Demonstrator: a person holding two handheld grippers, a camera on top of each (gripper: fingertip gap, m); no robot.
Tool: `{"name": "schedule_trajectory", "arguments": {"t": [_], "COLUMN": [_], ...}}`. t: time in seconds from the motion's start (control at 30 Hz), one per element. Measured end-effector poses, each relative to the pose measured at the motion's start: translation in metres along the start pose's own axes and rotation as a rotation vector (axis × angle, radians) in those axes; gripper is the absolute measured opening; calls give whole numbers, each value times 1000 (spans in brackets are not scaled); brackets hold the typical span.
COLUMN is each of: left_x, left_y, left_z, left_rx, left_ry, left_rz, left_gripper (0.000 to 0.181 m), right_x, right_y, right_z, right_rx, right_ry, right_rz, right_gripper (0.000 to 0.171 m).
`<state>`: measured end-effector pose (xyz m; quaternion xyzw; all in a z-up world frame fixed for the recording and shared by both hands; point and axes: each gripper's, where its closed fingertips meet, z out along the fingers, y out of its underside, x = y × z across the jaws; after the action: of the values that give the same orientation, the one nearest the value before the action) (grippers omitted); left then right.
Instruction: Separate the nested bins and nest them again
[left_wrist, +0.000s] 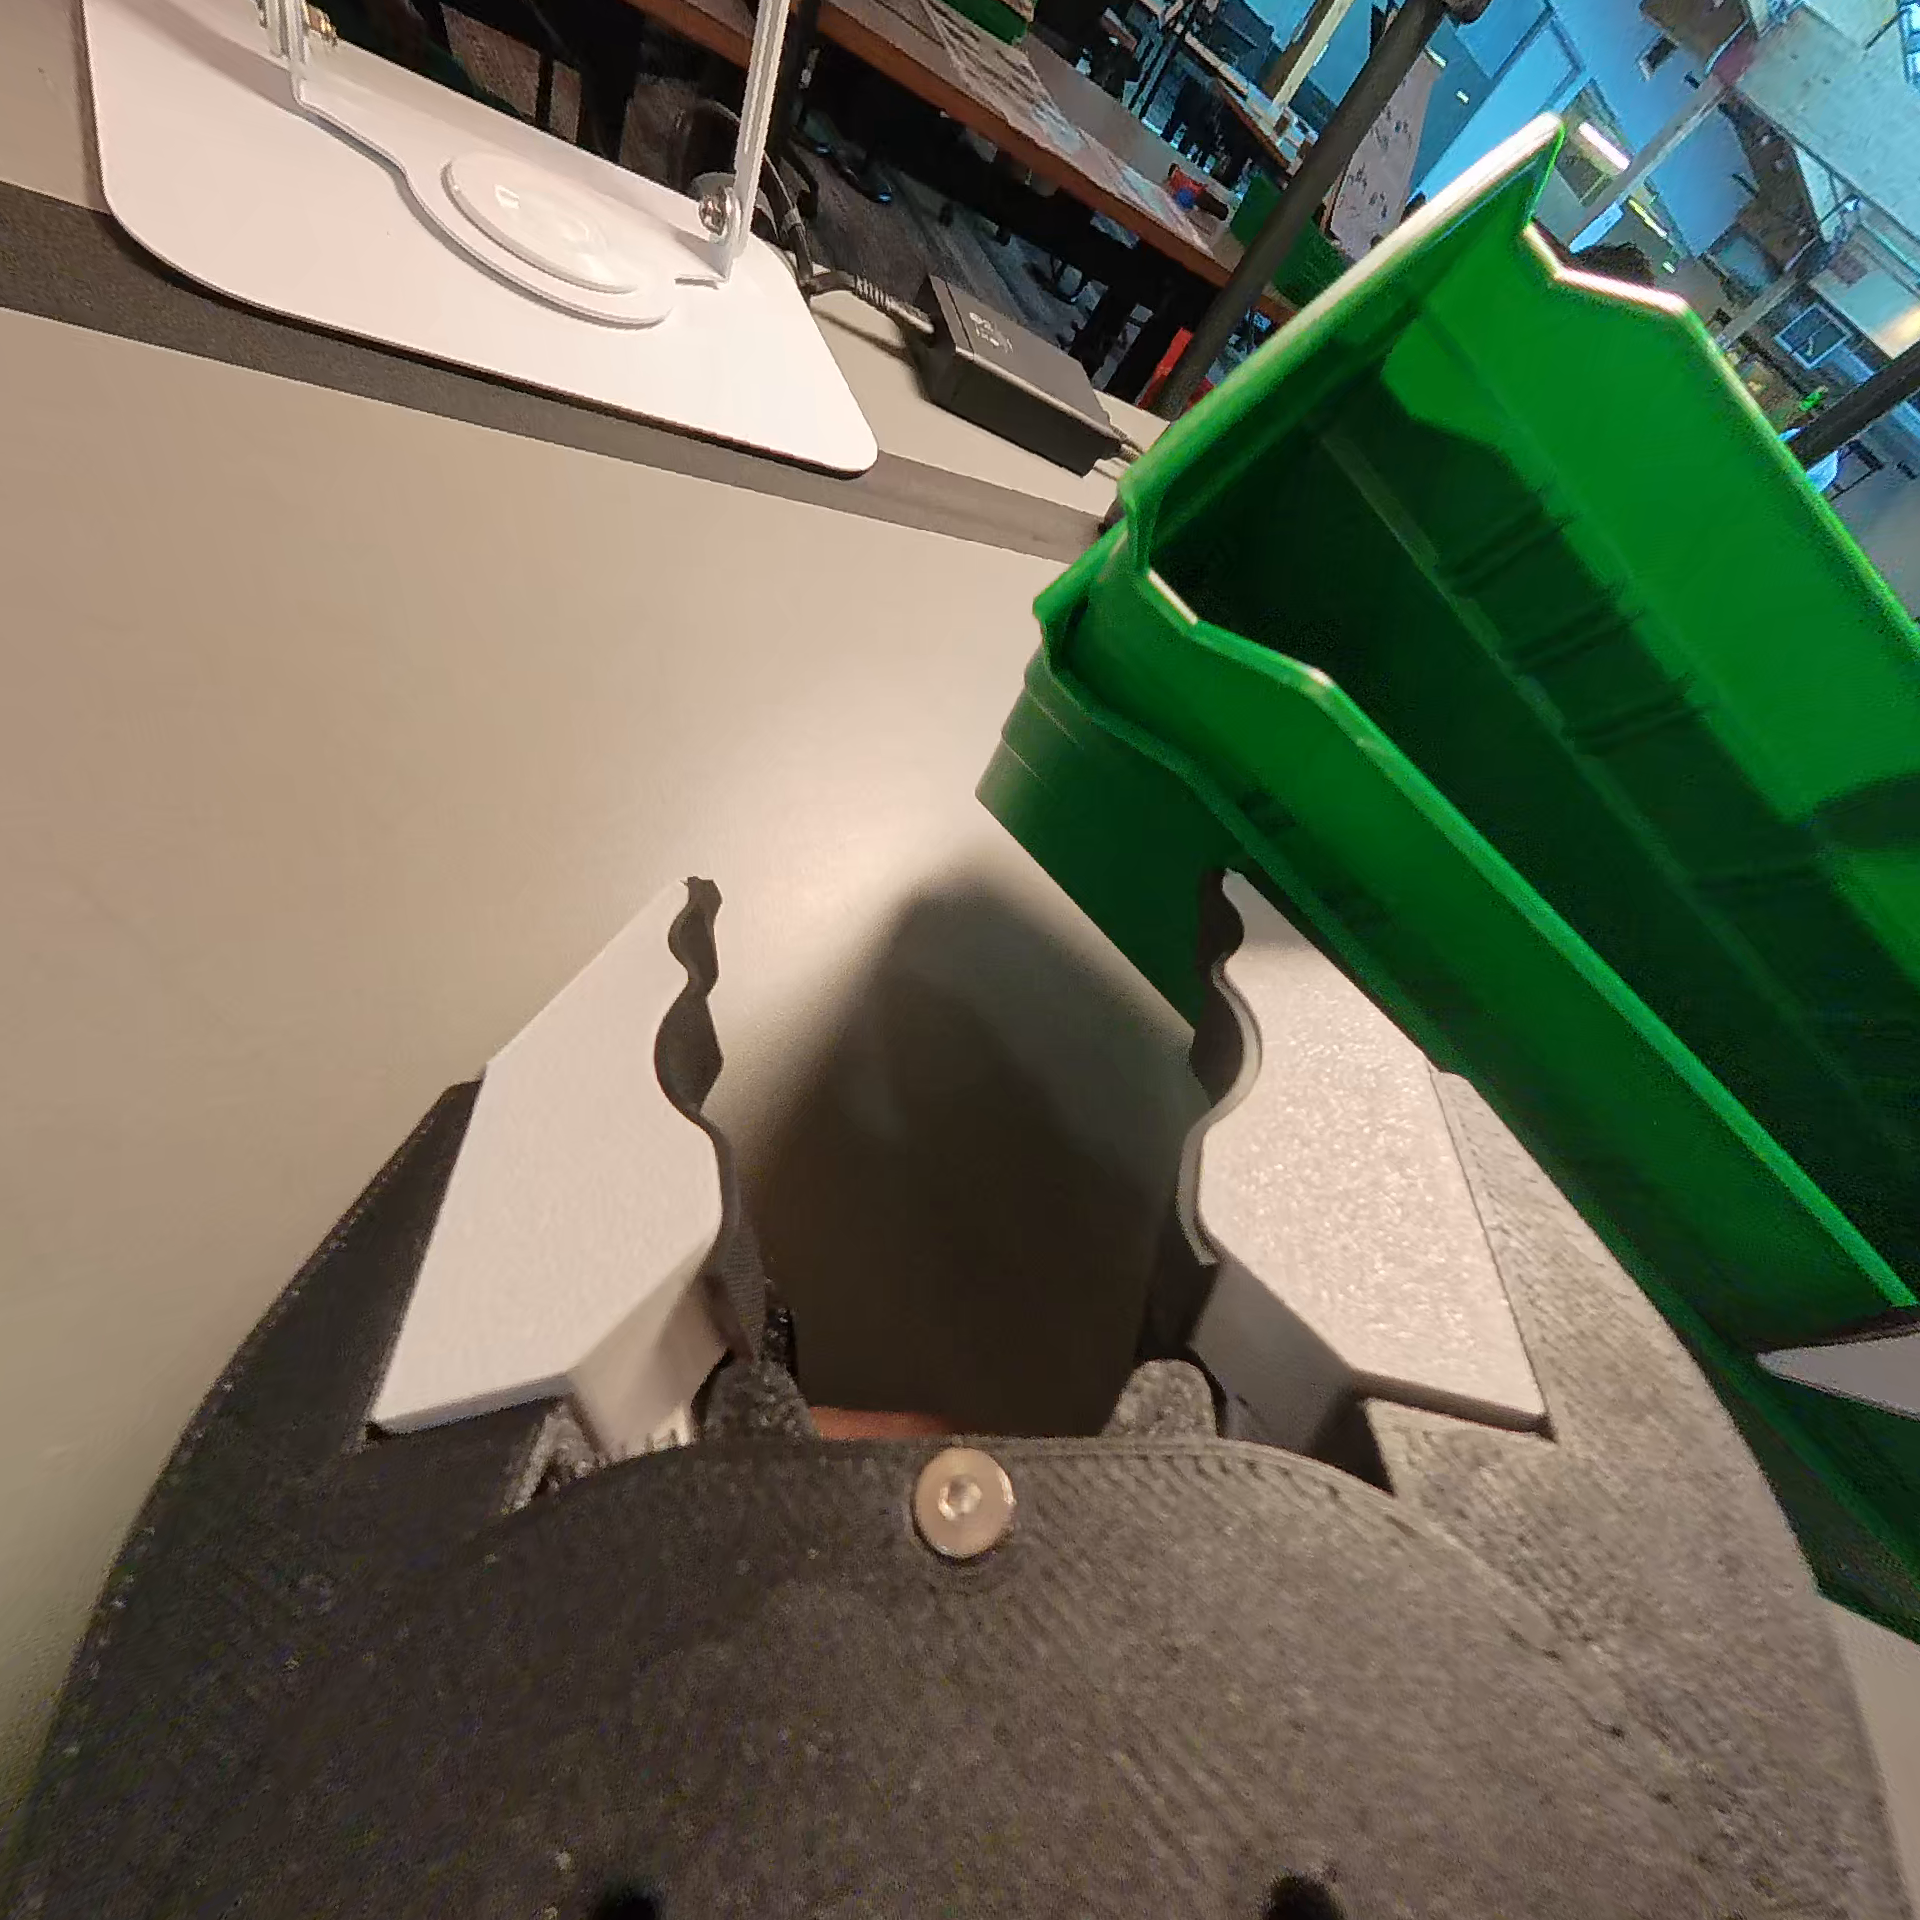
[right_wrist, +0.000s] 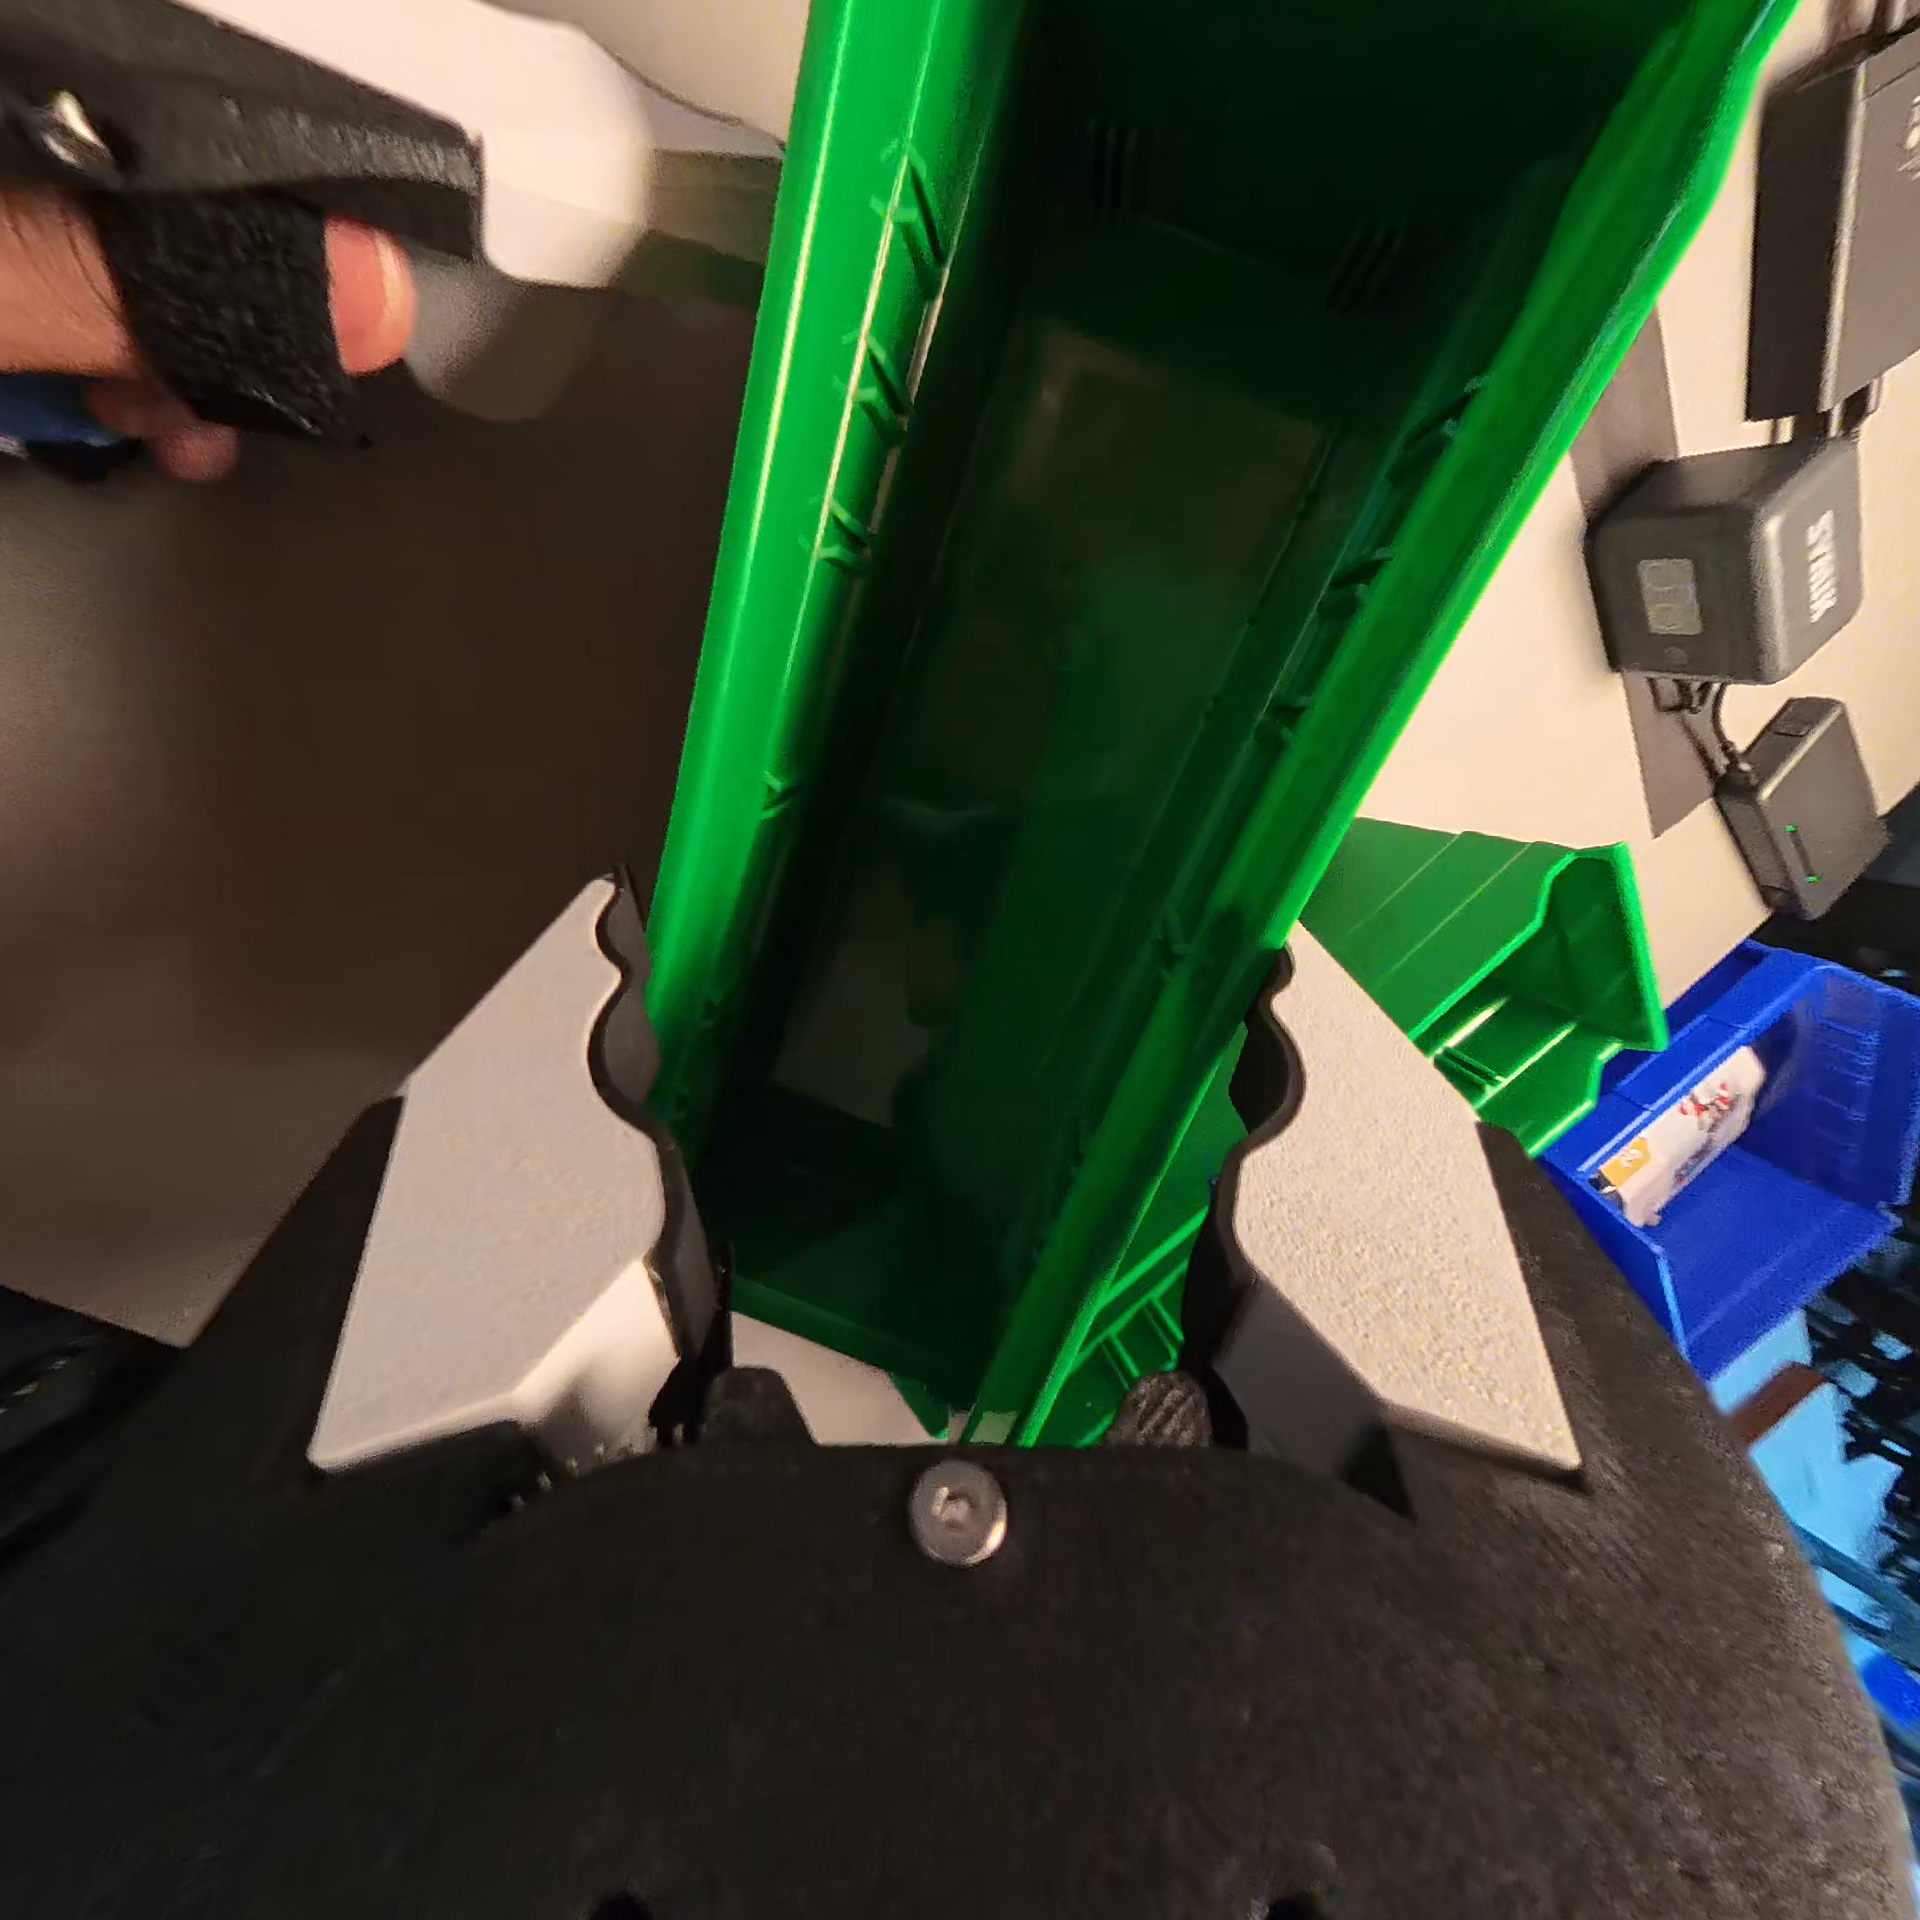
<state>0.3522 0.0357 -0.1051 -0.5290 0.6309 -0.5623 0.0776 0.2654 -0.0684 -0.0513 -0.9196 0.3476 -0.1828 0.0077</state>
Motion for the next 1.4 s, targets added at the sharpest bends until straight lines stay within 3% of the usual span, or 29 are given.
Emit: {"name": "schedule_trajectory", "arguments": {"t": [0.67,0.97,1.4], "left_x": [3,-1,-2], "left_y": [10,-4,13], "left_z": [2,-6,2], "left_rx": [-51,-6,-75], "left_ry": [18,2,2], "left_rz": [-40,-44,-43], "left_gripper": [90,84,87], "right_x": [7,6,15], "right_y": [10,-1,0], "right_z": [4,8,24], "right_rx": [55,111,54], "right_ry": [94,-41,15], "right_rz": [-164,-119,-144], "right_gripper": [117,119,126]}}
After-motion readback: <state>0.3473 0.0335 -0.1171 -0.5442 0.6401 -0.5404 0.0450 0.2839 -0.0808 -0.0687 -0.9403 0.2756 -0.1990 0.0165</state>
